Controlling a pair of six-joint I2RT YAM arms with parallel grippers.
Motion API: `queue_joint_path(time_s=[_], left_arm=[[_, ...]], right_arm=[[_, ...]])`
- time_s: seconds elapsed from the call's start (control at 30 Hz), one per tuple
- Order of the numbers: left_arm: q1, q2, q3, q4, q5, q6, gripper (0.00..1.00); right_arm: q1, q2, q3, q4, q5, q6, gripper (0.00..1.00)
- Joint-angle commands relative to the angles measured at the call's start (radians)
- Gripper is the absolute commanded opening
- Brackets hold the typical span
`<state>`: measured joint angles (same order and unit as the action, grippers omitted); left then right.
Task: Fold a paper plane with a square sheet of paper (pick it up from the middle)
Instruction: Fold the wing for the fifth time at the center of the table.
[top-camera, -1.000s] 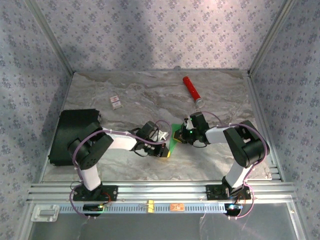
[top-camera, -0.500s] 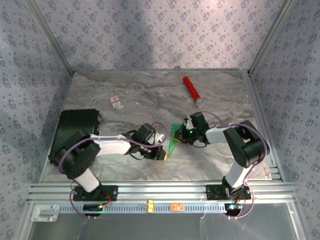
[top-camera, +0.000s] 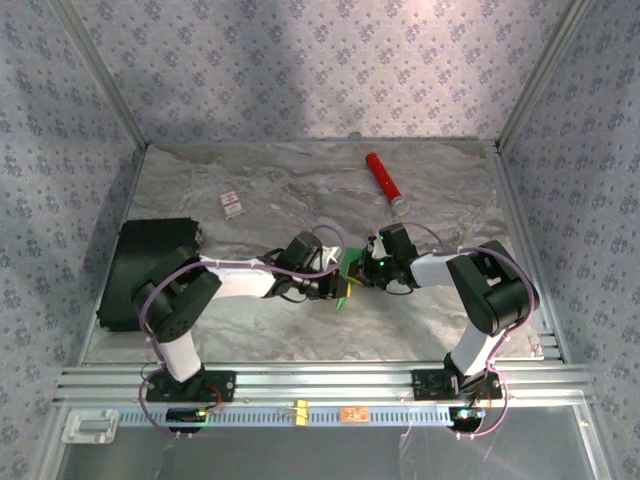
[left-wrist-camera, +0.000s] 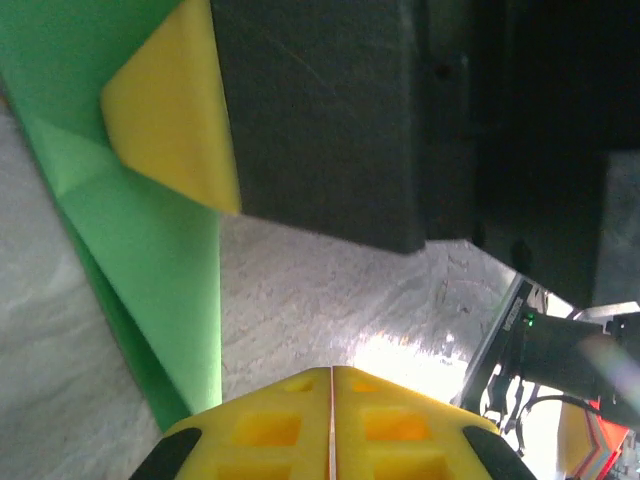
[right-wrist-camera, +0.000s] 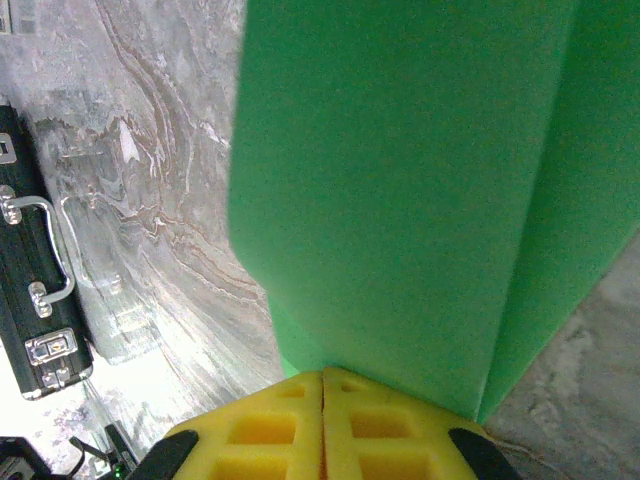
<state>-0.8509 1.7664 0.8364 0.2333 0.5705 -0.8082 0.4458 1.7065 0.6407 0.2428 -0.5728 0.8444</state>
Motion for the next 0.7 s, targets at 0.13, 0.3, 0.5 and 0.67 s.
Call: queue_joint_path(time_s=[0.13, 0.3, 0.5, 0.67], left_arm=[[0.004, 0.077, 0.081, 0.006, -0.009, 0.005, 0.09], [0.003, 0.110, 0.090, -0.042, -0.029, 0.035, 0.09], [-0.015, 0.120, 0.044, -0.086, -0.035, 0.058, 0.09], [-0.031, 0.100, -0.014, -0.112, -0.053, 0.067, 0.08]], right_arm=[[0.011, 0.068, -0.022, -0.108, 0.121, -0.022, 0.09], [0.011, 0.068, -0.021, -0.109, 0.119, -0.023, 0.09], [0.008, 0.070, -0.022, -0.112, 0.121, -0.027, 0.09], [0.006, 0.071, -0.022, -0.115, 0.121, -0.029, 0.09]])
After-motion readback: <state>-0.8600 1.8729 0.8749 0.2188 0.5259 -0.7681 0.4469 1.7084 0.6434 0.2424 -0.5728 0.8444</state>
